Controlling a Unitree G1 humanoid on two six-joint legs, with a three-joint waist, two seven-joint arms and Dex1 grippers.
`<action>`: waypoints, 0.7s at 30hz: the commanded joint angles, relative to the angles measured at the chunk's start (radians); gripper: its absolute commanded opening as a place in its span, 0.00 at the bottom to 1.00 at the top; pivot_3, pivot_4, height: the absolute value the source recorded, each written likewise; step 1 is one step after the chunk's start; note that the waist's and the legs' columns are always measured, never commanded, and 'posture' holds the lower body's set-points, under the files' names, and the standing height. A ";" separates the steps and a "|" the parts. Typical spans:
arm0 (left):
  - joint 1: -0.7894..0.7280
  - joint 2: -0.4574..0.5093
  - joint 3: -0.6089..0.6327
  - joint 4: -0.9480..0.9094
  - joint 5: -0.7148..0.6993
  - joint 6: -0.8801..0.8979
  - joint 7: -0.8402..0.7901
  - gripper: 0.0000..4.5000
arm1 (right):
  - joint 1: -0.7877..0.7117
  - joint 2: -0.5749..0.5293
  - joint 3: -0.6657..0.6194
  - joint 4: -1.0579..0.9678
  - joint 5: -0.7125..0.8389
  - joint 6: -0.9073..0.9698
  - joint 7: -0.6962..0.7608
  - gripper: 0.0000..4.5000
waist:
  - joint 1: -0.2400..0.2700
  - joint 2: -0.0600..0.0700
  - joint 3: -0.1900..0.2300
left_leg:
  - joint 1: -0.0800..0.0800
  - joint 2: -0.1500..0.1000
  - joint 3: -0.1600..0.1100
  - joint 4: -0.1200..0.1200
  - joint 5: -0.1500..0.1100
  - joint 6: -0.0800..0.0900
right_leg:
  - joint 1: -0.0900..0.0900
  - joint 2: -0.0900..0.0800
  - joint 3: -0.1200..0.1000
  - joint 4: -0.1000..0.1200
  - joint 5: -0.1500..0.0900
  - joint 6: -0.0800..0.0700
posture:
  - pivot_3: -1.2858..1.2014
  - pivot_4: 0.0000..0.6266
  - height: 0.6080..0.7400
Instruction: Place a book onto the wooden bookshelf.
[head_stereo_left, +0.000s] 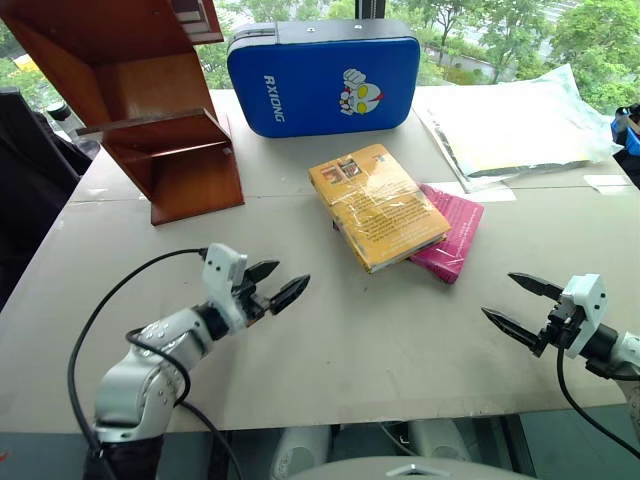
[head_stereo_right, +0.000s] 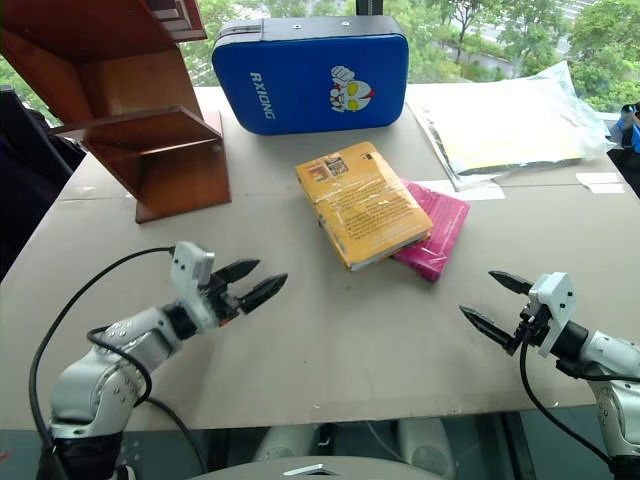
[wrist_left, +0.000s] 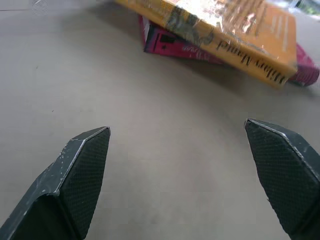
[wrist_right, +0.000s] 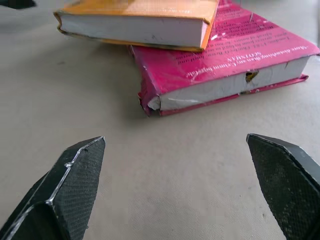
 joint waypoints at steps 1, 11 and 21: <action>-0.115 -0.124 0.029 0.080 -0.171 0.191 0.137 0.99 | 0.016 -0.016 -0.049 -0.149 0.096 0.065 -0.016 1.00 | 0.003 -0.001 -0.001 | 0.000 0.000 0.000 0.001 0.000 0.000 | 0.000 0.000 0.000 0.001 0.000 0.001 | 0.52 0.24 1.00; -0.380 -0.277 0.130 0.461 -0.367 0.490 0.317 0.99 | 0.018 -0.049 -0.077 -0.423 0.190 0.233 -0.159 1.00 | -0.005 -0.005 -0.001 | 0.001 -0.003 -0.002 0.001 0.000 0.000 | 0.000 0.002 0.000 0.006 0.000 0.002 | 0.52 0.24 1.00; -0.548 -0.382 0.215 0.728 -0.370 0.446 0.359 0.93 | 0.082 -0.048 -0.132 -0.488 0.190 0.259 -0.208 1.00 | 0.018 -0.005 -0.002 | 0.000 -0.004 0.000 0.003 0.000 0.000 | 0.000 0.001 0.001 0.005 0.001 0.000 | 0.52 0.24 1.00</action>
